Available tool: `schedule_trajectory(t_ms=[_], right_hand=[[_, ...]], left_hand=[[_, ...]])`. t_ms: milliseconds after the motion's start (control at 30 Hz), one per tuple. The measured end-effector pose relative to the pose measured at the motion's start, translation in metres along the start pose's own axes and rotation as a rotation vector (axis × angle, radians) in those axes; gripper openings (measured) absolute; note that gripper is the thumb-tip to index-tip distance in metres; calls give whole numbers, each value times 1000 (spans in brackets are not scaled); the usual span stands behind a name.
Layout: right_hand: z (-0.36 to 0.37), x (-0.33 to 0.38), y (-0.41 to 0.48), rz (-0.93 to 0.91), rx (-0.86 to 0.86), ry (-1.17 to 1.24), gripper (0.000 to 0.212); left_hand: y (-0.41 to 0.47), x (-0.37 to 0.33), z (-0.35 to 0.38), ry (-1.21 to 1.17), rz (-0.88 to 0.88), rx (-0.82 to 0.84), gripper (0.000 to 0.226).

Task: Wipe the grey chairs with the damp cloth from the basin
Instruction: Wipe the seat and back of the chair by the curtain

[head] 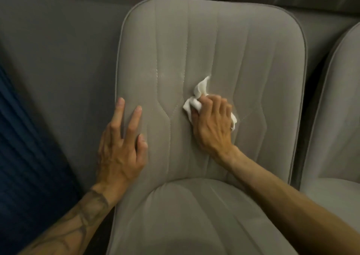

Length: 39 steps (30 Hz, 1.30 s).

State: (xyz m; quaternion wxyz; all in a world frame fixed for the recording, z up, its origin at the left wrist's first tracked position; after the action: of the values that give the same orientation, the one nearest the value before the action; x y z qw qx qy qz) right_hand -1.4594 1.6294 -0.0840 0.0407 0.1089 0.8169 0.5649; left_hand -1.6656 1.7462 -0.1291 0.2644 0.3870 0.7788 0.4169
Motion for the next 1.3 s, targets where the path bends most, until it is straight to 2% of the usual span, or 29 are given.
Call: schedule_trajectory(t_ms=[67, 167, 233, 300, 400, 500, 567, 633, 700, 767, 800, 867, 967, 1000, 1067, 1167, 1233, 1300], right_hand=[[-7, -12, 22, -77, 21, -24, 22], [-12, -24, 90, -16, -173, -79, 17], [-8, -12, 100, 65, -279, -82, 16], [1, 5, 70, 70, -193, -34, 22], [-4, 12, 40, -75, 48, 14, 29], [-8, -9, 95, -100, -81, -60, 25], [-8, -13, 127, 2, -240, -73, 23], [-1, 3, 114, 79, -304, -37, 25], [8, 24, 71, 13, -133, 30, 30], [3, 29, 48, -130, 75, 74, 38], [0, 23, 58, -183, 91, 66, 38], [-2, 7, 96, -192, -12, 5, 31], [0, 6, 133, 31, -242, -12, 25], [5, 17, 124, 87, -267, 6, 27], [16, 42, 88, 50, -148, 60, 28], [10, 43, 66, -122, 54, 131, 30], [7, 26, 97, -160, -3, 79, 32], [6, 17, 130, -86, -148, 23, 27]], left_hand=[[0, 1, 1, 4, 2, 0, 65], [-2, 3, 2, 4, -3, -5, 66], [-2, 3, 3, 6, 3, -10, 67], [-1, 2, 3, 10, 7, -18, 68], [-2, 1, 3, 6, 7, -9, 69], [-4, 3, 5, -1, 5, -2, 68], [-4, 4, 6, 0, 9, -4, 68], [-3, 2, 4, 6, 15, -11, 67], [-2, 2, 3, 0, 6, -13, 67], [-2, 1, 3, -1, 9, 0, 66], [-1, 2, 3, 2, 12, 2, 65], [-1, 3, 4, -1, 11, 0, 63], [-2, 3, 6, -5, 23, 2, 62], [-2, 3, 6, 3, 24, -5, 62], [-1, 2, 5, 1, 19, -18, 62], [-2, 1, 5, 0, 12, -5, 62], [-1, 2, 4, -1, 13, -9, 61], [-1, 3, 5, -6, 10, -4, 61]])
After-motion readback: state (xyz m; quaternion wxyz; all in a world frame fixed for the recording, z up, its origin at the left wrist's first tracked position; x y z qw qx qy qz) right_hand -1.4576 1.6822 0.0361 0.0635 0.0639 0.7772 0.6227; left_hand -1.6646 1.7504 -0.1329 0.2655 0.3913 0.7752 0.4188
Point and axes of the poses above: each hand's wrist, its own y-axis towards the middle knuckle, its own z-axis out of the palm, x = y × z, the point moved 2 cm from there along y, towards the middle knuckle, and after that the axes turned 14 degrees about y, right-handed, at the moved point
